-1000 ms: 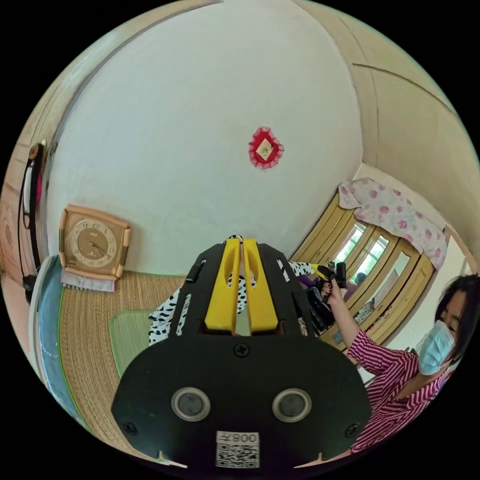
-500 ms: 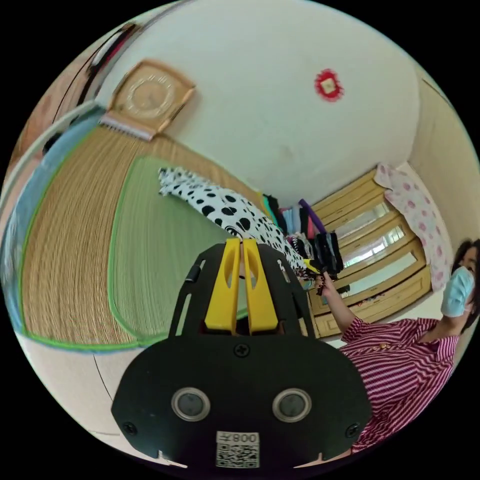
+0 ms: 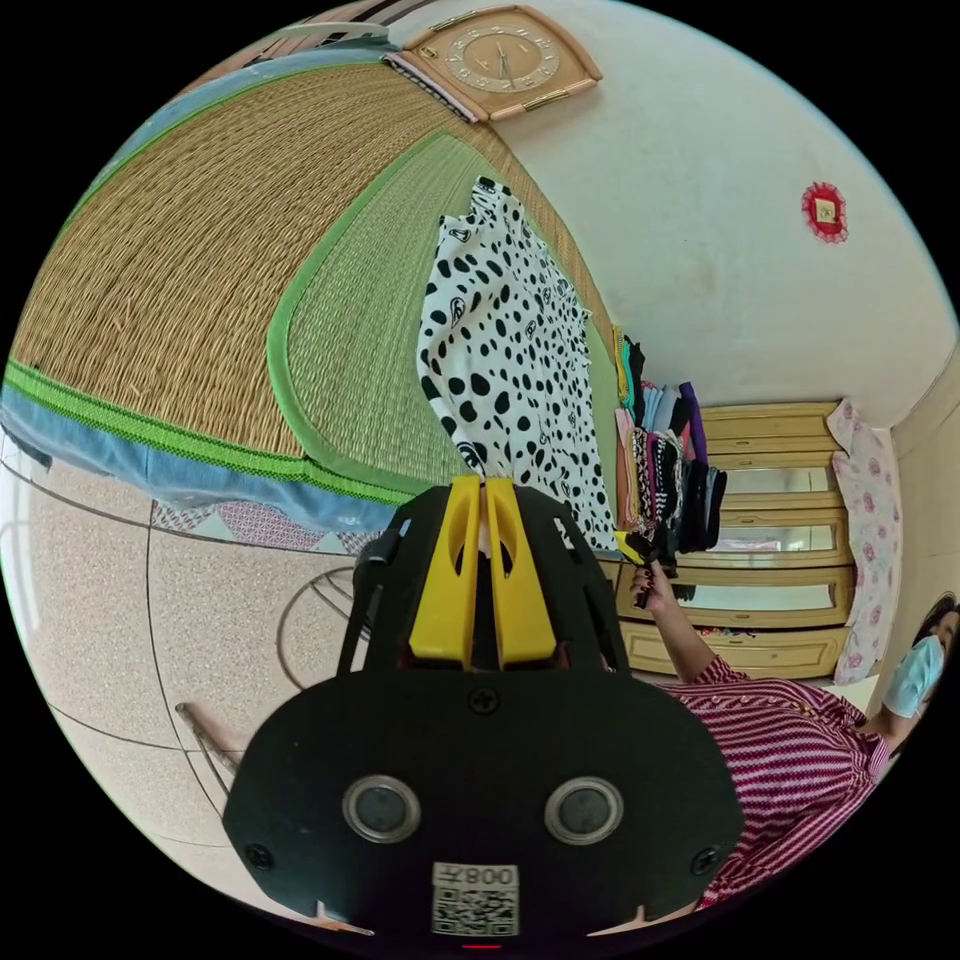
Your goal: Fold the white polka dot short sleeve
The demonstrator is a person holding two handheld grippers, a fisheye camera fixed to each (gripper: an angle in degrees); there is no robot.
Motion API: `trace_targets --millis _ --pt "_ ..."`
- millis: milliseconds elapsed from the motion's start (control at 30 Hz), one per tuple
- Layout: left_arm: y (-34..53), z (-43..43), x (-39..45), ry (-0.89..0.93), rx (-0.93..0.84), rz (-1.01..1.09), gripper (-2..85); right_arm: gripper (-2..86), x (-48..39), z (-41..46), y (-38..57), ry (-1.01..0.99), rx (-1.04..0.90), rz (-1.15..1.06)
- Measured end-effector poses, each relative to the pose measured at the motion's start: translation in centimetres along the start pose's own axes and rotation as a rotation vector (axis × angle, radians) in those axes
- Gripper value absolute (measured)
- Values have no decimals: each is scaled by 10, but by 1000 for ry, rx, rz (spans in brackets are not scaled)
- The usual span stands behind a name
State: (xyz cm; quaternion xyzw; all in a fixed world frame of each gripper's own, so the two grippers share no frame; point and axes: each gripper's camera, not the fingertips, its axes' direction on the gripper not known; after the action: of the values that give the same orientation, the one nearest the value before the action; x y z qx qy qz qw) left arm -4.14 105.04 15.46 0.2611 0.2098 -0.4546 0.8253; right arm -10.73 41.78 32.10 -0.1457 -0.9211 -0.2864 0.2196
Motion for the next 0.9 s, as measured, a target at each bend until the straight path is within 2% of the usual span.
trace_targets --millis 900 --pt "-38 -53 20 82 48 -92 12 3 23 45 30 -82 19 61"
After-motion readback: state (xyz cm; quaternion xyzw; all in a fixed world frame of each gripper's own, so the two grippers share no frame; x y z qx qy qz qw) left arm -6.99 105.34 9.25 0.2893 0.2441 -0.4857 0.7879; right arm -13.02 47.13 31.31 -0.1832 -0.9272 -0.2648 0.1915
